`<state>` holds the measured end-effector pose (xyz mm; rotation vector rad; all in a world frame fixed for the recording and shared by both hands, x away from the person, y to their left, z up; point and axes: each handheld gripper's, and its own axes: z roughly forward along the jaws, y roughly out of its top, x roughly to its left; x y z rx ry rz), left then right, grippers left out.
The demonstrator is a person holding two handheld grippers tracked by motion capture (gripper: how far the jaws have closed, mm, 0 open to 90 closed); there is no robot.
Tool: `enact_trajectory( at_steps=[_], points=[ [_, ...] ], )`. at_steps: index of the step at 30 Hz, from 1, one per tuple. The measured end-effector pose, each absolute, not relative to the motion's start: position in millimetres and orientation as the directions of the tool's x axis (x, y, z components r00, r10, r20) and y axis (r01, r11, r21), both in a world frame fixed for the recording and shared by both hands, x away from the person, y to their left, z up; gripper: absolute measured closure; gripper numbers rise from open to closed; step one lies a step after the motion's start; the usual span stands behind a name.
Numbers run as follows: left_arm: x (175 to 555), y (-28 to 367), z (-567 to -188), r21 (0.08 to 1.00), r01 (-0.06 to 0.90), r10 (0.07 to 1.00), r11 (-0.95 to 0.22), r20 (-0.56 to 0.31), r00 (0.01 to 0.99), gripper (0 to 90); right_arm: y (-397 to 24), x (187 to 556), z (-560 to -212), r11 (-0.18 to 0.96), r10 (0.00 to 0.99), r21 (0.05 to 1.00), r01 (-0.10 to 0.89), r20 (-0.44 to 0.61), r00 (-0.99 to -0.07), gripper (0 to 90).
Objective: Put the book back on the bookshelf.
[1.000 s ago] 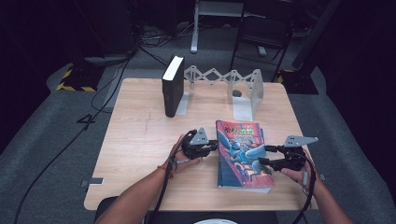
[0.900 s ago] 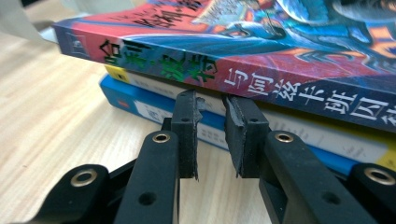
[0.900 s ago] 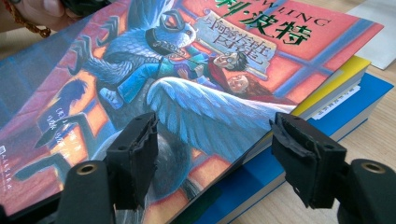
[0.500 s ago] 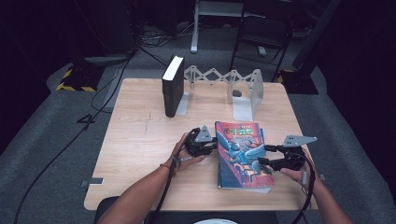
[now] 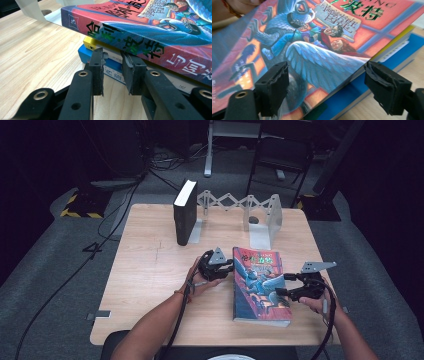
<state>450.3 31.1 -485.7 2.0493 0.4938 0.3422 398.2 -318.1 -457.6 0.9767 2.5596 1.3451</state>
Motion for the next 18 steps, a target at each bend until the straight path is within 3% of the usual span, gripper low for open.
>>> enact_trajectory(
  at_steps=[11,16,18],
  points=[
    [448,32,-477,0.887,0.207,0.463,-0.413,0.008,0.886,71.9,-311,392,-451,0.466,0.567,0.784,0.411,0.093,-0.818,21.1],
    [449,35,-471,0.883,0.217,0.43,-0.417,-0.018,0.902,71.5,-310,390,-452,0.454,0.578,0.803,0.387,0.066,-0.814,28.8],
    [451,37,-471,0.877,0.234,0.419,-0.419,-0.042,0.907,69.5,-310,389,-451,0.453,0.587,0.811,0.37,0.04,-0.808,37.5]
  ],
)
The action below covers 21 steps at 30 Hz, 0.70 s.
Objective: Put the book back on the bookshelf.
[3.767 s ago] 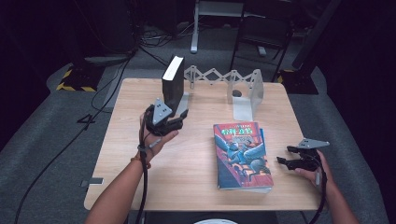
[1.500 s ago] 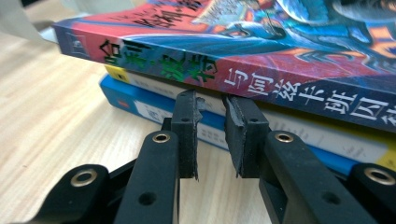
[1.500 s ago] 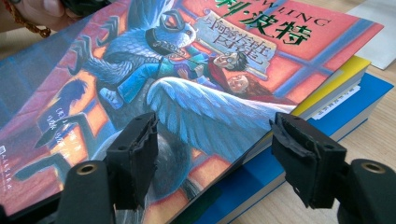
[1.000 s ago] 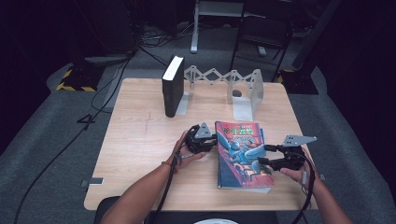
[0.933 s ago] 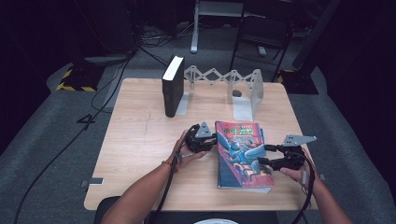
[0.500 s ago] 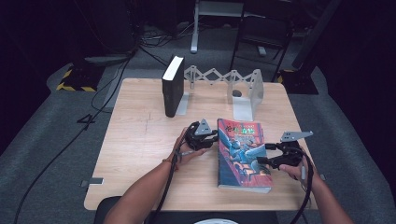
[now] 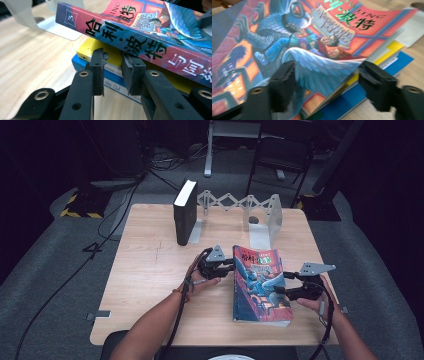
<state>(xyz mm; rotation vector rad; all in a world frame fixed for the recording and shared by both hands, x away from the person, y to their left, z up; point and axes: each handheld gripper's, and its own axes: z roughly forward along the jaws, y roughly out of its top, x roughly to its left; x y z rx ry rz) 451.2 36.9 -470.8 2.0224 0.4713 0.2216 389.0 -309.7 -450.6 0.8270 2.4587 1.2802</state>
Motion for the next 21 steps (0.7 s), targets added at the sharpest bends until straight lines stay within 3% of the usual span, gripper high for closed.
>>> enact_trajectory(
  at_steps=[13,21],
  points=[
    [451,38,-467,0.87,0.245,0.421,-0.427,-0.049,0.906,69.0,-313,393,-450,0.422,0.568,0.84,0.342,0.049,-0.821,42.0],
    [453,40,-469,0.868,0.256,0.439,-0.426,-0.05,0.897,69.1,-308,411,-451,0.432,0.585,0.767,0.475,0.163,-0.795,31.4]
  ],
)
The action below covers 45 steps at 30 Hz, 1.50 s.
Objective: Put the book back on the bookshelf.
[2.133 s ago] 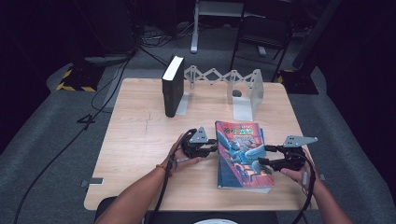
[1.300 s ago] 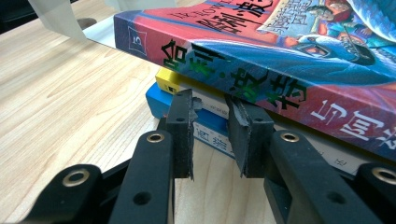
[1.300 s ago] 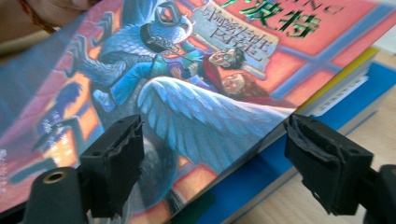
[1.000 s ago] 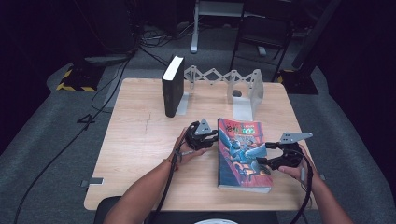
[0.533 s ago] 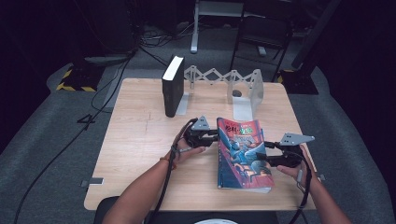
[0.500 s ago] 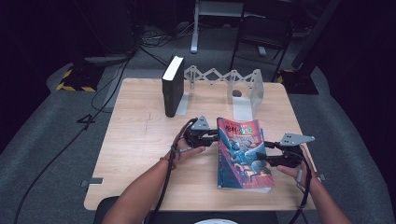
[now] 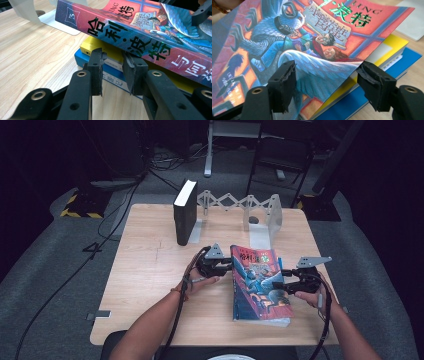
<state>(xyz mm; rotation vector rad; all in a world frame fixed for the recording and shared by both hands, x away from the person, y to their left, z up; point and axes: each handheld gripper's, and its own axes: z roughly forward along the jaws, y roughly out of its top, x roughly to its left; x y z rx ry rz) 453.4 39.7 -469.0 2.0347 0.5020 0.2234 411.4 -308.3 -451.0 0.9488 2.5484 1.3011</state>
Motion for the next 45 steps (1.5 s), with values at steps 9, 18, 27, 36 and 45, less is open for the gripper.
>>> enact_trajectory(
  at_steps=[9,18,27,36,45],
  points=[
    [453,39,-469,0.867,0.253,0.444,-0.43,-0.041,0.895,68.2,-305,418,-453,0.481,0.526,0.726,0.491,0.209,-0.824,16.0],
    [451,36,-468,0.859,0.252,0.449,-0.445,-0.029,0.893,68.2,-304,411,-447,0.488,0.542,0.76,0.428,0.12,-0.832,37.3],
    [452,35,-468,0.851,0.264,0.453,-0.454,-0.034,0.891,68.1,-305,399,-440,0.475,0.564,0.824,0.309,-0.016,-0.825,69.6],
    [456,38,-467,0.854,0.3,0.45,-0.425,-0.088,0.888,67.6,-310,386,-428,0.412,0.564,0.893,0.182,-0.093,-0.821,86.4],
    [462,40,-464,0.857,0.33,0.462,-0.395,-0.126,0.878,67.7,-310,379,-422,0.415,0.561,0.902,0.12,-0.15,-0.814,86.9]
  ],
)
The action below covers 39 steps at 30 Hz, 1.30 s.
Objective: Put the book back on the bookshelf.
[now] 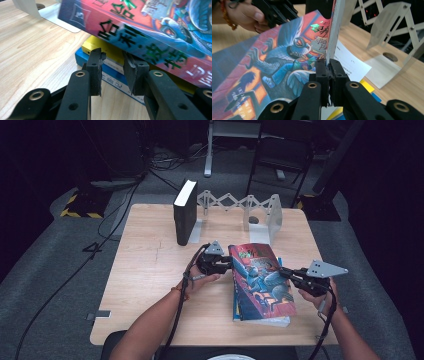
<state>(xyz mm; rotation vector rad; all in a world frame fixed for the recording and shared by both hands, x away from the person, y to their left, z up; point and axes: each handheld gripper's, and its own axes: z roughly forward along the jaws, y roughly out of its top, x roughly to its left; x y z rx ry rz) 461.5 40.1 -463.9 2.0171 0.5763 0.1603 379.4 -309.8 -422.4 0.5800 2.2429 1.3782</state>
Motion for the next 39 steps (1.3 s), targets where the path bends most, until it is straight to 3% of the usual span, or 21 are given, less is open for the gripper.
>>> enact_trajectory(
  at_steps=[10,15,19,26,30,39],
  points=[
    [461,39,-452,0.895,0.291,0.439,-0.338,-0.124,0.89,68.0,-316,380,-423,0.39,0.537,0.915,0.105,-0.134,-0.833,85.4],
    [457,38,-440,0.907,0.263,0.409,-0.327,-0.115,0.905,68.0,-319,384,-429,0.388,0.546,0.91,0.144,-0.101,-0.832,79.4],
    [456,36,-437,0.913,0.257,0.404,-0.317,-0.114,0.907,68.0,-317,388,-433,0.409,0.557,0.894,0.186,-0.083,-0.826,68.3],
    [455,37,-434,0.916,0.281,0.367,-0.287,-0.166,0.915,67.8,-314,395,-441,0.401,0.572,0.88,0.255,-0.023,-0.82,62.8],
    [457,43,-436,0.885,0.328,0.394,-0.33,-0.186,0.9,60.4,-313,395,-442,0.403,0.57,0.877,0.26,-0.018,-0.822,62.3],
    [452,52,-458,0.843,0.296,0.464,-0.449,-0.063,0.884,58.8,-305,397,-446,0.439,0.572,0.859,0.264,-0.04,-0.819,62.5]
  ],
)
